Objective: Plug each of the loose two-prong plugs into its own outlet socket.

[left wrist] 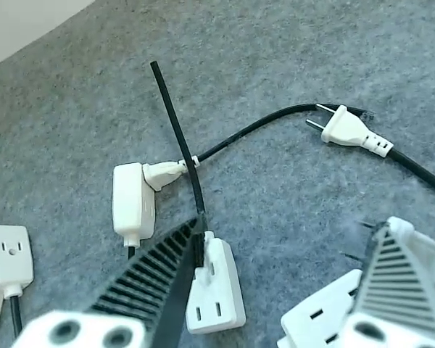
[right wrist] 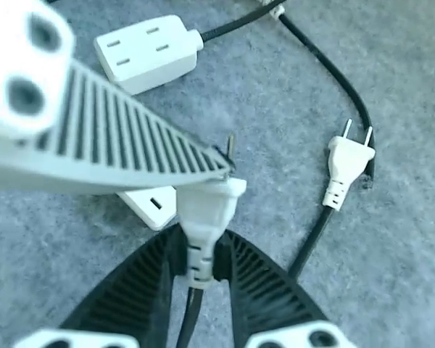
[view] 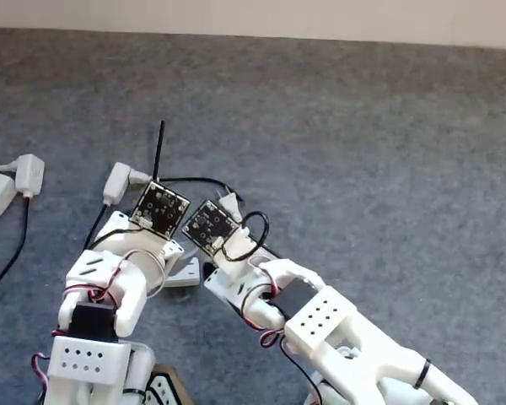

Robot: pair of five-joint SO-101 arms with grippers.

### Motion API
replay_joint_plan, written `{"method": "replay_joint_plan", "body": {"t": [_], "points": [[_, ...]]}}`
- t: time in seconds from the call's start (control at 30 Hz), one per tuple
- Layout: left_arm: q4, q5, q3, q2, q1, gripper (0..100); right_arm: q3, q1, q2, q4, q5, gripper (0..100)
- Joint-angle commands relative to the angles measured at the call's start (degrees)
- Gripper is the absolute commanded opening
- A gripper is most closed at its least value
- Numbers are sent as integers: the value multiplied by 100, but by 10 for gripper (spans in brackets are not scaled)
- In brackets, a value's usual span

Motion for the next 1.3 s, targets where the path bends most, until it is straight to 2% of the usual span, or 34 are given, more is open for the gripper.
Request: {"method": "replay_joint_plan", "body": {"t": [0.0,0.2,0.57,0.63,0.73,0.87,1.07,1.17,1.27], "points": [[-369,44,259,-22,127,348,-813,-136,-716,690,-79,5],[-360,53,321,-48,154,348,-1165,-136,-1534,1560,-44,5],[-343,53,330,-57,295,348,-1095,-136,-1543,1640,-62,5],[-343,44,277,-57,259,348,-1095,48,-1543,1938,-35,5],[-343,26,215,-40,-31,348,-760,769,-1543,2229,308,5],[-352,26,66,-57,-295,348,4,1578,-1543,1991,747,5],[-334,26,-330,-22,-804,348,971,1798,-1534,1499,905,5],[-334,-62,-488,-22,-1341,348,1051,1930,-1543,2026,1081,7],[-334,-466,-532,-22,-1771,348,1007,2185,-1587,2651,1495,10]]}}
